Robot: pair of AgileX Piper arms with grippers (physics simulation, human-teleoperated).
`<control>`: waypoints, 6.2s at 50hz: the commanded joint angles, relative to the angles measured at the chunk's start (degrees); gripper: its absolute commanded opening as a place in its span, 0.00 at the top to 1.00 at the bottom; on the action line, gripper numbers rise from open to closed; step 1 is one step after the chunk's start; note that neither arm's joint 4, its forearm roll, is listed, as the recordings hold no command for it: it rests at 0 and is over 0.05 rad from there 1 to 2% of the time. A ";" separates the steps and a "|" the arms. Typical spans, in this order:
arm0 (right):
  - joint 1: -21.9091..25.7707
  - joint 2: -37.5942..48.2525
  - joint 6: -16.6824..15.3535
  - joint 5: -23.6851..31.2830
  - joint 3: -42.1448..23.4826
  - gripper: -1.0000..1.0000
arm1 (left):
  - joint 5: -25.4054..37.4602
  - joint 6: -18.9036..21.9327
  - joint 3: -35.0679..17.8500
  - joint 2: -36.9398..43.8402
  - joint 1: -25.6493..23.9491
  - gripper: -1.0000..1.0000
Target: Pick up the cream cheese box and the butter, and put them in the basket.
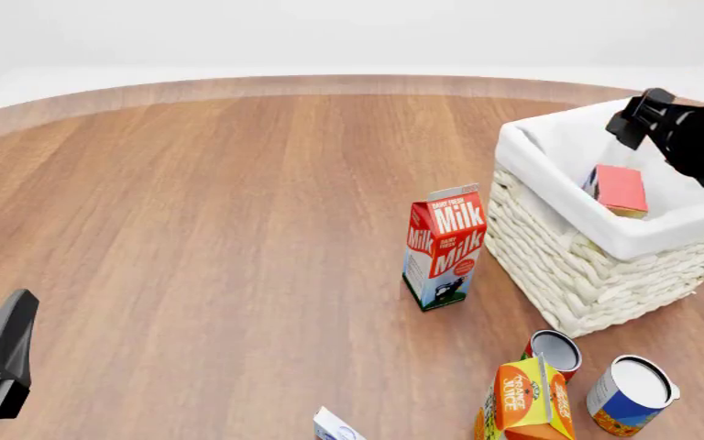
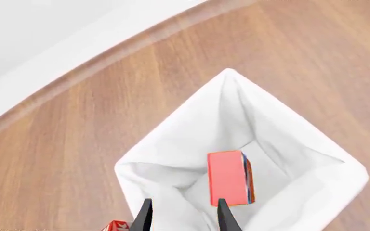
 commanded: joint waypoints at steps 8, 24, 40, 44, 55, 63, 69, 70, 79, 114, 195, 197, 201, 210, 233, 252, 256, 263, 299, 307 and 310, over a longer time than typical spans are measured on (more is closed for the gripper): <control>2.50 -2.59 -2.32 2.65 -1.40 0.00 | 0.00 0.00 0.00 0.00 0.00 0.00; 12.49 -7.18 -6.27 12.06 -8.18 0.00 | 0.00 0.00 0.00 0.00 0.00 0.00; 25.26 -5.00 -8.96 16.05 -15.09 0.00 | 0.00 0.00 0.00 0.00 0.00 0.00; 29.16 -3.86 -10.56 16.99 -16.45 0.00 | 0.00 0.00 0.00 0.00 0.00 0.00; 37.04 -2.30 -12.56 19.91 -19.19 0.00 | 0.00 0.00 0.00 0.00 0.00 0.00; 43.05 -1.31 -14.20 20.21 -18.92 0.00 | 0.00 0.00 0.00 0.00 0.00 0.00; 45.76 -0.73 -14.44 20.25 -18.61 0.00 | 0.00 0.00 0.00 0.00 0.00 0.00; 45.76 -0.73 -14.44 20.25 -18.60 0.00 | 0.00 0.00 0.00 0.00 0.00 0.00; 51.04 0.66 -13.97 19.35 -17.40 0.00 | 0.00 0.00 0.00 0.00 0.00 0.00; 57.44 4.11 -10.34 17.45 -13.94 0.00 | 0.00 0.00 0.00 0.00 0.00 0.00; 61.55 10.25 -5.53 11.06 -3.00 0.00 | 0.00 0.00 0.00 0.00 0.00 0.00; 61.58 10.30 -5.34 10.93 -2.87 0.00 | 0.00 0.00 0.00 0.00 0.00 0.00; 61.16 10.89 -5.05 9.77 -1.90 0.00 | 0.00 0.00 0.00 0.00 0.00 0.00; 60.20 11.40 -5.00 9.18 -0.58 0.00 | 0.00 0.00 0.00 0.00 0.00 0.00; 59.72 14.42 -3.13 3.36 4.56 0.00 | 0.00 0.00 0.00 0.00 0.00 0.00; 59.00 14.22 -3.57 2.54 4.95 0.00 | 0.00 0.00 0.00 0.00 0.00 0.00; 59.44 14.64 -2.84 1.65 5.49 0.00 | 0.00 0.00 0.00 0.00 0.00 0.00; 60.52 15.75 -1.34 -0.61 6.81 0.00 | 0.00 0.00 0.00 0.00 0.00 0.00; 61.12 18.81 0.80 -4.78 9.99 0.00 | 0.00 0.00 0.00 0.00 0.00 0.00; 61.36 19.74 1.22 -5.90 10.73 0.00 | 0.00 0.00 0.00 0.00 0.00 0.00; 61.44 19.96 1.39 -6.22 10.85 0.00 | 0.00 0.00 0.00 0.00 0.00 0.00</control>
